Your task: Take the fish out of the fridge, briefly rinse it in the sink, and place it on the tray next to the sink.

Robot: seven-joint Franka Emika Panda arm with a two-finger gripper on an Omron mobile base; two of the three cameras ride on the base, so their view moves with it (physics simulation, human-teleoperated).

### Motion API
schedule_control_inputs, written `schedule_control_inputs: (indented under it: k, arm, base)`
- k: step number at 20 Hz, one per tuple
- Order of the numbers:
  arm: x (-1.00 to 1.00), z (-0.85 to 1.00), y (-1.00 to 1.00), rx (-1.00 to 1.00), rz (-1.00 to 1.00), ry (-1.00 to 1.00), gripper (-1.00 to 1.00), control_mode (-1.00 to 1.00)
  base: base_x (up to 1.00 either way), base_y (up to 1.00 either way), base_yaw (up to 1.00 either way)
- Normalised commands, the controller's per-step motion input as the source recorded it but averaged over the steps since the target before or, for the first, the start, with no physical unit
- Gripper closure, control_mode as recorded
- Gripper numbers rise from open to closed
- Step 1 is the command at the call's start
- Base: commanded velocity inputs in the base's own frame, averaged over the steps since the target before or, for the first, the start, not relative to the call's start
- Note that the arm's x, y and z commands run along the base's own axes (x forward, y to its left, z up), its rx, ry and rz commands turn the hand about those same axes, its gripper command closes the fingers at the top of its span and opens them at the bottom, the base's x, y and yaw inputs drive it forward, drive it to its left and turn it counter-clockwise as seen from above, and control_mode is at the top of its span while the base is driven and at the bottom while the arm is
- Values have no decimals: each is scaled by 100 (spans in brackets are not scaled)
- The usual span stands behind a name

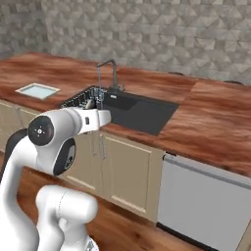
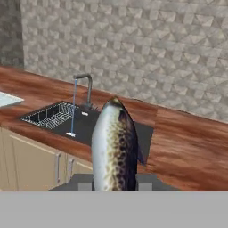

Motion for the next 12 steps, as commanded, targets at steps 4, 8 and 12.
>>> schedule_control_inputs:
  k: [4,8,12]
  arm:
    - [0,0,0,0,0,0,100,100]
    - [0,0,0,0,0,0,100,100]
    - [0,0,0,0,0,0,100,100]
  base:
    - [100,100,-53]
    - [100,100,-54]
    - [90,91,-45]
